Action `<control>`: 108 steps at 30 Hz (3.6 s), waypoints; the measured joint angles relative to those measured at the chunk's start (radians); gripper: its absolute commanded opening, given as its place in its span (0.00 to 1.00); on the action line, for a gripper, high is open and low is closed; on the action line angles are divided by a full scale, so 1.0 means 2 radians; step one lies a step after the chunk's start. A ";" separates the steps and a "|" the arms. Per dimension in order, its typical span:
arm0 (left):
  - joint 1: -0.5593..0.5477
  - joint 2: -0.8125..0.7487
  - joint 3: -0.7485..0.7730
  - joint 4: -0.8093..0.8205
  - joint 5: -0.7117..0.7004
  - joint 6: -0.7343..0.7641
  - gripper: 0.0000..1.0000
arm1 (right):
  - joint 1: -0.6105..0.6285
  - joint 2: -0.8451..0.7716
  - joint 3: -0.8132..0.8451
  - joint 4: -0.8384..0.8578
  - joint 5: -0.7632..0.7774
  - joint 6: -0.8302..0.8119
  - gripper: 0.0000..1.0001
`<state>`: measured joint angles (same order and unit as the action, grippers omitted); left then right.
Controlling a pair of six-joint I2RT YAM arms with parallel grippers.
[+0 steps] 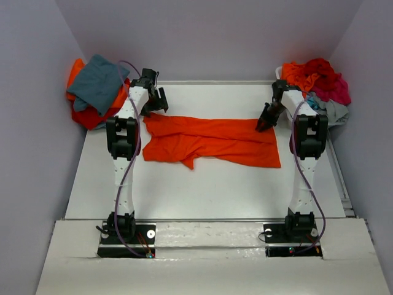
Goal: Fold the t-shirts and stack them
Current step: Fold the flattened tshirt in 1/3 of the way
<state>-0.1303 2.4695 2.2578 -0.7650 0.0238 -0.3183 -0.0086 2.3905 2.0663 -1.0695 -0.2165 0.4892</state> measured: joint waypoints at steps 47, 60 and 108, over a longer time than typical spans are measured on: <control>-0.058 -0.106 -0.128 0.004 -0.010 0.005 0.72 | 0.043 -0.106 -0.061 0.027 -0.010 -0.018 0.29; -0.062 -0.106 -0.134 -0.003 -0.050 -0.001 0.73 | 0.097 -0.099 -0.037 0.034 -0.054 -0.018 0.29; -0.016 -0.099 -0.150 0.003 -0.024 -0.008 0.73 | 0.138 0.000 0.054 0.047 -0.078 -0.024 0.29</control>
<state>-0.1616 2.2711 1.9583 -0.7586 -0.0250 -0.3336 0.2680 2.3905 2.1735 -0.9756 -0.3725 0.4408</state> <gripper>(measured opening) 0.730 0.296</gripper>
